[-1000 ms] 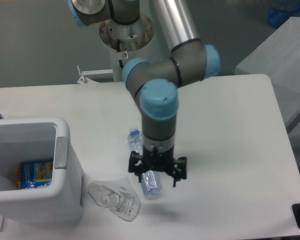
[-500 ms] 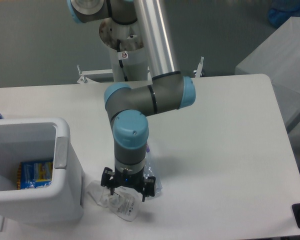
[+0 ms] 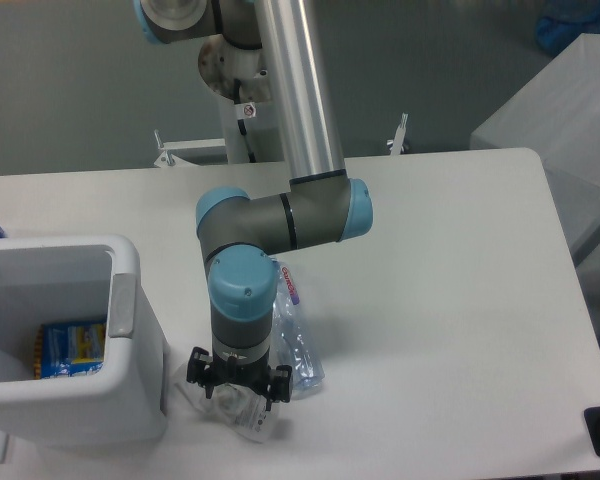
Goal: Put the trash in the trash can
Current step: 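Close the gripper on the crumpled plastic bag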
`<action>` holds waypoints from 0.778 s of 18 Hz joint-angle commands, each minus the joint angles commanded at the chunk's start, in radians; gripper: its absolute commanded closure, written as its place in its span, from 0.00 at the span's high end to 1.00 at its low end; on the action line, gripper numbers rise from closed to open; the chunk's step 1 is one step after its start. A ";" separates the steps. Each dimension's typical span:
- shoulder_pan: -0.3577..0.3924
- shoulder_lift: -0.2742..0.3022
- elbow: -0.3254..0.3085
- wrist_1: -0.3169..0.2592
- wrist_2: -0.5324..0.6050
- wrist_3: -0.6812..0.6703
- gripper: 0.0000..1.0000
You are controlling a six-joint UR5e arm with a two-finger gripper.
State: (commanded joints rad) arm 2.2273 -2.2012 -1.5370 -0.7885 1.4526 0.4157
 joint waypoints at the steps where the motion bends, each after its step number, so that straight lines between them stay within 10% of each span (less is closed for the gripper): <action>1: 0.000 -0.003 0.000 0.000 0.009 0.002 0.60; 9: 0.000 0.003 0.000 0.000 0.025 -0.012 0.02; 14: 0.006 0.011 0.011 0.000 0.020 -0.009 0.00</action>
State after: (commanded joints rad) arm 2.2334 -2.1906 -1.5263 -0.7885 1.4726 0.4065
